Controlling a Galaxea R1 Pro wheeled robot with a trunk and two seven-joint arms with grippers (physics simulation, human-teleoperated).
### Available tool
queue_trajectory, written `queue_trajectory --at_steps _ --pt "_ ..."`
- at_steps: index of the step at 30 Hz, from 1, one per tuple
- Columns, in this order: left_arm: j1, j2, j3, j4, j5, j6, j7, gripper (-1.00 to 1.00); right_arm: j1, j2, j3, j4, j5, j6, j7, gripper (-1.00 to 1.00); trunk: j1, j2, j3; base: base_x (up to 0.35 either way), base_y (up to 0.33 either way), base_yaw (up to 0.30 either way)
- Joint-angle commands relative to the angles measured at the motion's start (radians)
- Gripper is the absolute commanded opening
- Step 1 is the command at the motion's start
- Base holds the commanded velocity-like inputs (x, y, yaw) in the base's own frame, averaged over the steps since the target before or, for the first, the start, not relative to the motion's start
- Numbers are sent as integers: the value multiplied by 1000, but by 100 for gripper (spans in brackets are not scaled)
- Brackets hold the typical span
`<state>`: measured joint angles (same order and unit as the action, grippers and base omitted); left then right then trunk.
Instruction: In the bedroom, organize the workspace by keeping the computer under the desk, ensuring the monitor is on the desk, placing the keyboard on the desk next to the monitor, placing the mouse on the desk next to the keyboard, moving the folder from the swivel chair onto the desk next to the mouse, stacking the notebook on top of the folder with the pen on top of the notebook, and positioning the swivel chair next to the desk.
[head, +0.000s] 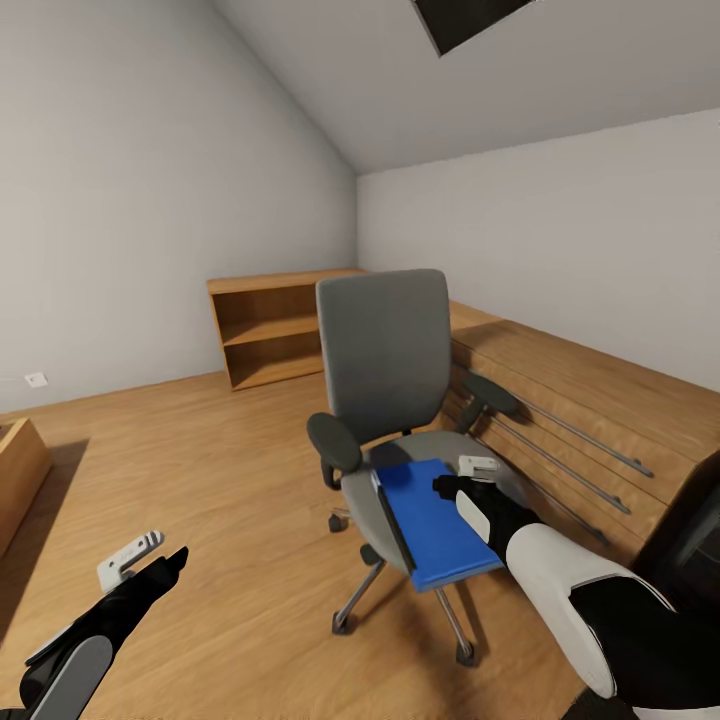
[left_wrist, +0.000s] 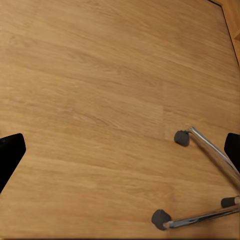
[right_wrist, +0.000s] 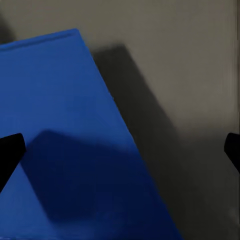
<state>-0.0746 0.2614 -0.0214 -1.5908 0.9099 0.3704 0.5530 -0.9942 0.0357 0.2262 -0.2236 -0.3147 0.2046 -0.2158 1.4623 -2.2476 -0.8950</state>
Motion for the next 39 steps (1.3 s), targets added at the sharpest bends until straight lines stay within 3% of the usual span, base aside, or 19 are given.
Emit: queue_trajectory --at_steps 1,39 --pt "-1 1 -2 -2 7 1 8 100 0 0 10 42 -17 6 -7 100 0 0 -1 -73 0 0" --pt "-1 1 -2 0 8 1 8 100 0 1 11 39 -18 6 -5 100 0 0 -1 -42 0 0"
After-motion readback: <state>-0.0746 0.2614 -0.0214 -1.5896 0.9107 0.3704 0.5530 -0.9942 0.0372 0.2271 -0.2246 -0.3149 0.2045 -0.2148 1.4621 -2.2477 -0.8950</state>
